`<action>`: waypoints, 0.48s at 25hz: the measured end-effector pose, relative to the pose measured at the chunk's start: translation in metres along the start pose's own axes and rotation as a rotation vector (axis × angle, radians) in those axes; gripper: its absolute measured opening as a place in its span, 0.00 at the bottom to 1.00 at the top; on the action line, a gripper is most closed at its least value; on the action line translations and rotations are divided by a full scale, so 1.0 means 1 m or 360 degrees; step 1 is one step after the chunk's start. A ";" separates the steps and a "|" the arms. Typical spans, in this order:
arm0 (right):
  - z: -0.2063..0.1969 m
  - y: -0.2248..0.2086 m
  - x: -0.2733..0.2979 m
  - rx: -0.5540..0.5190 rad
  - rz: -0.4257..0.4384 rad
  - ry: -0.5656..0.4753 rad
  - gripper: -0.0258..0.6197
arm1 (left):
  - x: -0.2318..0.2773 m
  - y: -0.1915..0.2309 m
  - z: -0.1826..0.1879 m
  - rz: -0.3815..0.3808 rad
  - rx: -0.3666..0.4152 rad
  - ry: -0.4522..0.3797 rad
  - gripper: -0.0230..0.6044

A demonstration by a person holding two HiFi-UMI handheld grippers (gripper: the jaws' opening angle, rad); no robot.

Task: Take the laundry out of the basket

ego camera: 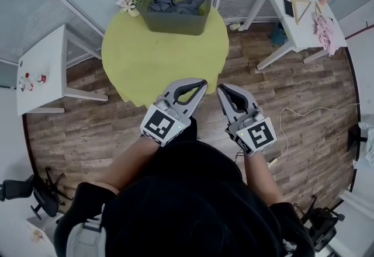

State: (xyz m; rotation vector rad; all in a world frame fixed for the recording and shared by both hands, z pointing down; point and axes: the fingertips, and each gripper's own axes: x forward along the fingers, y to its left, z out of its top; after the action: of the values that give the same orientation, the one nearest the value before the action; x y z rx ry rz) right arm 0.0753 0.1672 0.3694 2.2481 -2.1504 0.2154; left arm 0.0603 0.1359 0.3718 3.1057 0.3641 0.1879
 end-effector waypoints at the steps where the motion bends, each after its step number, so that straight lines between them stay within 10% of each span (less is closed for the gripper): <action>1: 0.001 -0.006 0.009 -0.0003 0.0007 0.0006 0.08 | 0.005 0.010 0.000 0.0007 -0.0010 -0.0007 0.05; 12: 0.014 -0.068 0.107 -0.0031 0.0084 0.0071 0.08 | 0.049 0.119 0.005 0.0064 -0.0038 -0.0003 0.05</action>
State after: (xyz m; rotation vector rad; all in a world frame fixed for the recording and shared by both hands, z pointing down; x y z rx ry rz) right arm 0.1484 0.0623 0.3734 2.1567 -2.1818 0.2417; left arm 0.1357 0.0312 0.3756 3.0911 0.2975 0.1882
